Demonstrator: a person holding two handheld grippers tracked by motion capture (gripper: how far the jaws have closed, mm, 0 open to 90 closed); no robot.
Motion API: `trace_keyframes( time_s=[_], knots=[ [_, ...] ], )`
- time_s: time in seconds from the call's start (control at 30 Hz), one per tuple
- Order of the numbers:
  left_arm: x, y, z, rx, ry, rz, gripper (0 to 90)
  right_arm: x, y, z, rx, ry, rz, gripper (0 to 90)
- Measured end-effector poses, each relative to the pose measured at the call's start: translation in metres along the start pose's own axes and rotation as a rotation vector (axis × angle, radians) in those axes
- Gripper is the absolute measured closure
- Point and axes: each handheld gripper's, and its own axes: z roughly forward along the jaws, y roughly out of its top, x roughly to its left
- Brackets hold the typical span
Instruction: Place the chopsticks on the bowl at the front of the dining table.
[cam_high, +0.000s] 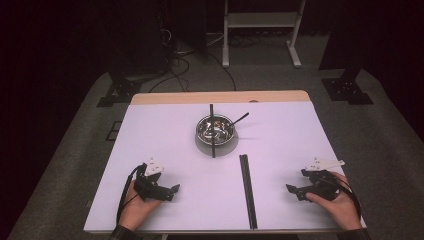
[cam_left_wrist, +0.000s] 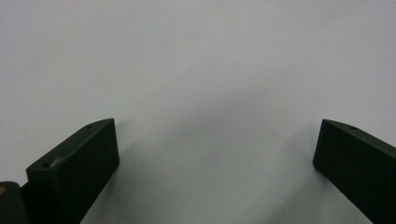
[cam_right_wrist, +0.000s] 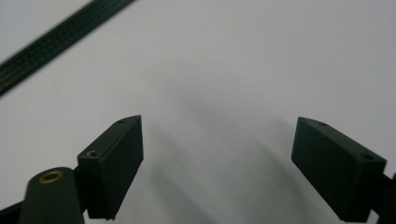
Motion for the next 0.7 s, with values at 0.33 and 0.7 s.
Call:
trace_keyframes(
  time_s=[0.33, 0.7],
  knots=[
    [0.000, 0.000, 0.000, 0.000, 0.000, 0.000, 0.0, -0.003, -0.014, -0.002, -0.004, -0.030, -0.001, 13.7],
    [0.000, 0.000, 0.000, 0.000, 0.000, 0.000, 0.0, -0.002, -0.021, -0.002, -0.050, -0.033, -0.009, 13.6]
  ],
)
